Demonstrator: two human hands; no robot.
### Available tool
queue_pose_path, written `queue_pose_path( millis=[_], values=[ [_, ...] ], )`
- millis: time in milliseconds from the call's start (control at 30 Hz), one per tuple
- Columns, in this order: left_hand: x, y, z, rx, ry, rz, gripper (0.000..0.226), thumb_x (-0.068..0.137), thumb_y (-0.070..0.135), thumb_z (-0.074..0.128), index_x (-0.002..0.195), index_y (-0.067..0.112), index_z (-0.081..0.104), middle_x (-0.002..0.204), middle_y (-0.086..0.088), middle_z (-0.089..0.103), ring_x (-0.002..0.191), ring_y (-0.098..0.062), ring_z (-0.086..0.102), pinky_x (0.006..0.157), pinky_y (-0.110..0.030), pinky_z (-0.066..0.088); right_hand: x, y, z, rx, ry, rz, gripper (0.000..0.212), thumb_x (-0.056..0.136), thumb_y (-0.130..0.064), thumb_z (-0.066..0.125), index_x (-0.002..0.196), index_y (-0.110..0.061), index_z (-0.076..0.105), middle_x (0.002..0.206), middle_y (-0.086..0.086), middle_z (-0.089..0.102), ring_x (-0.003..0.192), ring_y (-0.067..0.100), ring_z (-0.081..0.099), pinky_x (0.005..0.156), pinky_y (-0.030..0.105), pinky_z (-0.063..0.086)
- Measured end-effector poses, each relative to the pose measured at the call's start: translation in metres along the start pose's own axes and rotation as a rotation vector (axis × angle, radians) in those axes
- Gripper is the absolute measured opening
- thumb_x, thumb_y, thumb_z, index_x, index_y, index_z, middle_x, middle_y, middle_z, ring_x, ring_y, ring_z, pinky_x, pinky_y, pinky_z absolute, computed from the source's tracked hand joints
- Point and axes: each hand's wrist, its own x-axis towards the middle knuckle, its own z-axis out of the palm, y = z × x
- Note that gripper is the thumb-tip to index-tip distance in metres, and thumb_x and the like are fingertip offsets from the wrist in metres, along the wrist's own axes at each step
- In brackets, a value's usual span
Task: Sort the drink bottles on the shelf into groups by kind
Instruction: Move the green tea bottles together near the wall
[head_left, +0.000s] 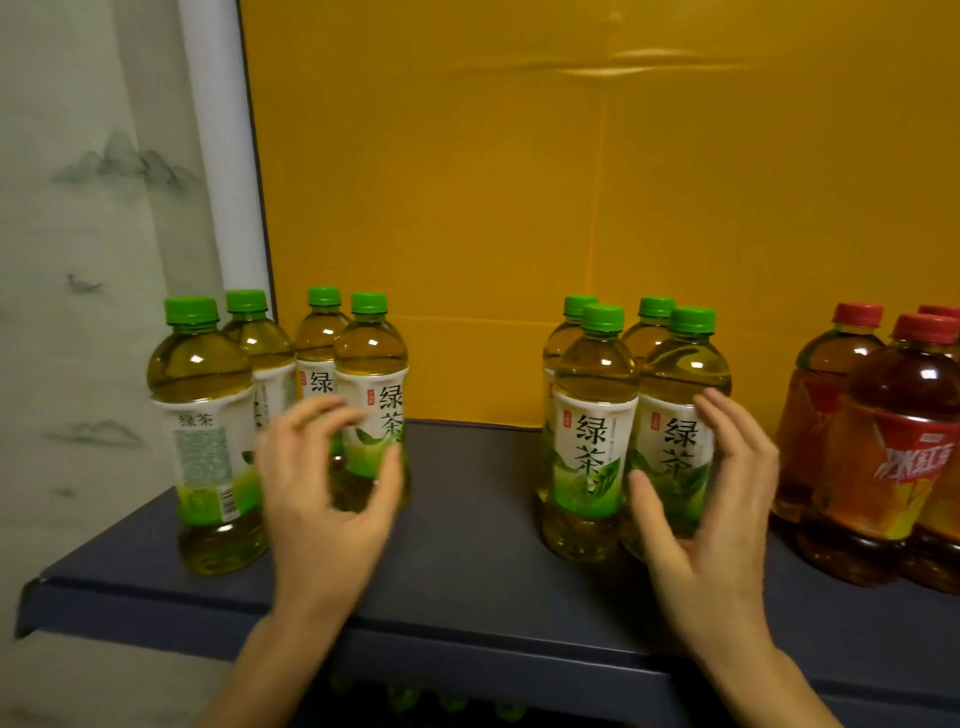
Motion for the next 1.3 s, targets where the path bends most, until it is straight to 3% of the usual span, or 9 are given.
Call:
queue_pose_path(
  millis=[167,300,500,633,700,800,967,1200,1300],
  values=[
    [-0.001,-0.048,-0.045,0.046,0.228,-0.265,0.076,0.071,0.026,0.07,0.131,0.017,0.024,0.133,-0.013,0.033,0.126,-0.028,0.033,0.108,-0.02,0.026,-0.001,-0.043,0.055,0.261,-0.333,0.081,0.041,0.082,-0.035,0.053,0.12,-0.024,0.047,0.116,-0.012,0.048,0.111,-0.001,0.045,0.096,0.016,0.037],
    [-0.003,-0.079,-0.058,-0.046,0.081,-0.528,0.09,0.067,0.012,0.079,0.137,0.011,0.023,0.137,-0.015,0.036,0.123,-0.026,0.042,0.108,-0.04,0.036,0.005,-0.058,0.117,0.298,-0.593,0.203,0.061,0.082,-0.033,0.065,0.134,-0.018,0.035,0.128,-0.008,0.041,0.122,0.007,0.039,0.102,0.024,0.036],
    [0.0,-0.085,-0.058,-0.051,-0.086,-0.666,0.083,0.062,0.023,0.083,0.129,0.011,0.036,0.123,-0.006,0.053,0.103,-0.015,0.051,0.087,-0.029,0.042,0.013,-0.062,0.183,0.496,-0.747,0.484,0.086,0.068,-0.027,0.08,0.135,-0.016,0.028,0.135,0.0,0.048,0.123,0.014,0.046,0.098,0.026,0.04],
    [0.004,-0.084,-0.048,0.099,-0.065,-0.635,0.086,0.054,0.038,0.086,0.121,0.009,0.04,0.12,-0.011,0.049,0.111,-0.026,0.05,0.088,-0.04,0.044,0.007,-0.06,0.193,0.489,-0.69,0.498,0.068,0.072,-0.025,0.077,0.126,-0.017,0.036,0.127,0.001,0.055,0.118,0.017,0.052,0.096,0.031,0.044],
    [0.006,-0.084,-0.045,0.135,-0.022,-0.614,0.079,0.055,0.037,0.085,0.115,0.007,0.043,0.114,-0.012,0.049,0.107,-0.028,0.05,0.082,-0.039,0.043,0.004,-0.059,0.192,0.437,-0.639,0.478,0.063,0.072,-0.03,0.076,0.121,-0.018,0.038,0.124,0.002,0.056,0.115,0.018,0.053,0.096,0.04,0.046],
    [0.006,-0.084,-0.044,0.14,0.005,-0.586,0.067,0.057,0.035,0.085,0.106,0.008,0.047,0.105,-0.01,0.056,0.098,-0.027,0.055,0.074,-0.034,0.042,0.002,-0.057,0.184,0.337,-0.564,0.457,0.06,0.075,-0.035,0.072,0.118,-0.015,0.036,0.123,0.003,0.054,0.113,0.02,0.053,0.092,0.038,0.046],
    [0.003,-0.073,-0.043,0.042,0.007,-0.53,0.066,0.058,0.025,0.086,0.11,0.011,0.047,0.099,0.005,0.055,0.091,-0.015,0.052,0.076,-0.03,0.043,0.007,-0.046,0.168,0.182,-0.416,0.525,0.061,0.079,-0.037,0.067,0.121,-0.01,0.03,0.125,0.009,0.049,0.115,0.025,0.049,0.088,0.036,0.044],
    [-0.003,-0.056,-0.024,-0.166,-0.17,-0.452,0.06,0.059,0.021,0.085,0.108,0.018,0.051,0.102,0.005,0.06,0.095,-0.01,0.057,0.081,-0.026,0.049,0.011,-0.032,0.158,-0.01,-0.283,0.629,0.07,0.082,-0.031,0.066,0.131,-0.003,0.026,0.128,0.018,0.045,0.118,0.034,0.046,0.094,0.044,0.043],
    [0.002,-0.048,-0.01,-0.283,-0.25,-0.454,0.054,0.06,0.016,0.084,0.103,0.026,0.053,0.097,0.015,0.061,0.088,0.003,0.059,0.072,-0.008,0.047,0.011,-0.031,0.157,-0.027,-0.268,0.669,0.071,0.083,-0.029,0.065,0.134,-0.003,0.025,0.13,0.02,0.045,0.121,0.035,0.045,0.096,0.044,0.041]
  ],
)
